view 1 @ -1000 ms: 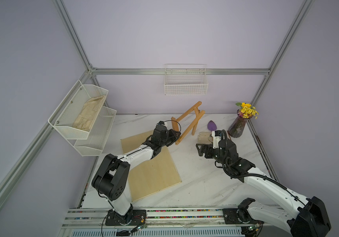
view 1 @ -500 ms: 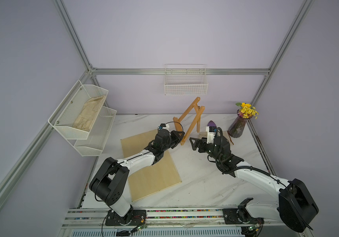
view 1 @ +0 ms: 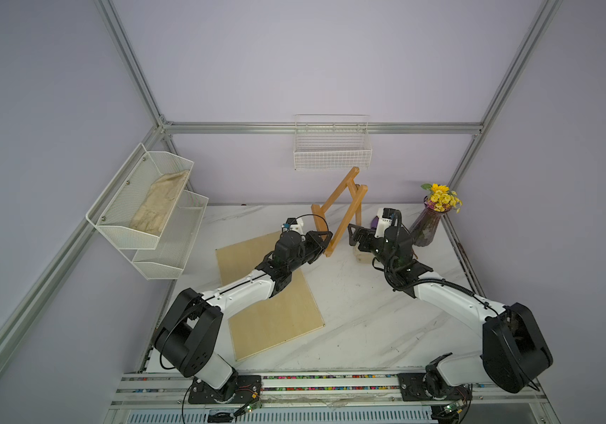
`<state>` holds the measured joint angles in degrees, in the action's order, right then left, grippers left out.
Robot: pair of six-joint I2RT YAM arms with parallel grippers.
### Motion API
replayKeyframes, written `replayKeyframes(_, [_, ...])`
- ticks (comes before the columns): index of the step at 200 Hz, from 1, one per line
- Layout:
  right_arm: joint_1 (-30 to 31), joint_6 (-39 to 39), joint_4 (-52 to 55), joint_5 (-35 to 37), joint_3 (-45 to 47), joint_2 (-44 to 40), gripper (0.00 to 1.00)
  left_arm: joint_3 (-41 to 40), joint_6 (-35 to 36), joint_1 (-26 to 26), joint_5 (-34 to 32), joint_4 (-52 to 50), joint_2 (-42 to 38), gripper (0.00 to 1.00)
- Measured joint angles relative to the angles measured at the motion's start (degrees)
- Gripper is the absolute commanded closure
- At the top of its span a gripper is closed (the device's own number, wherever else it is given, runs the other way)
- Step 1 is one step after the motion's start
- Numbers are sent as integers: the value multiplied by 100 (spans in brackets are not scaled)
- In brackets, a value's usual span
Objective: Assemble the easel
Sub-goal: Unfold the easel.
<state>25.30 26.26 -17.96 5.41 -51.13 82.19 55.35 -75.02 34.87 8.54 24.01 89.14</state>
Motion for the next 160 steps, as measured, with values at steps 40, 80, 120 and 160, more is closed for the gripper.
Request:
replayKeyframes(40, [-234, 76, -72, -210, -214, 345, 3, -109, 0, 57, 24, 68, -31, 100])
replayKeyframes(80, [-688, 140, -90, -350, -282, 426, 3, -369, 4, 57, -50, 74, -144, 100])
replayKeyframes(120, [-750, 179, -52, -481, -289, 426, 3, -431, 15, 63, -160, 70, -240, 100])
replayKeyframes(160, [-839, 214, 149, -531, -295, 339, 3, -435, 24, 66, -258, 83, -328, 100])
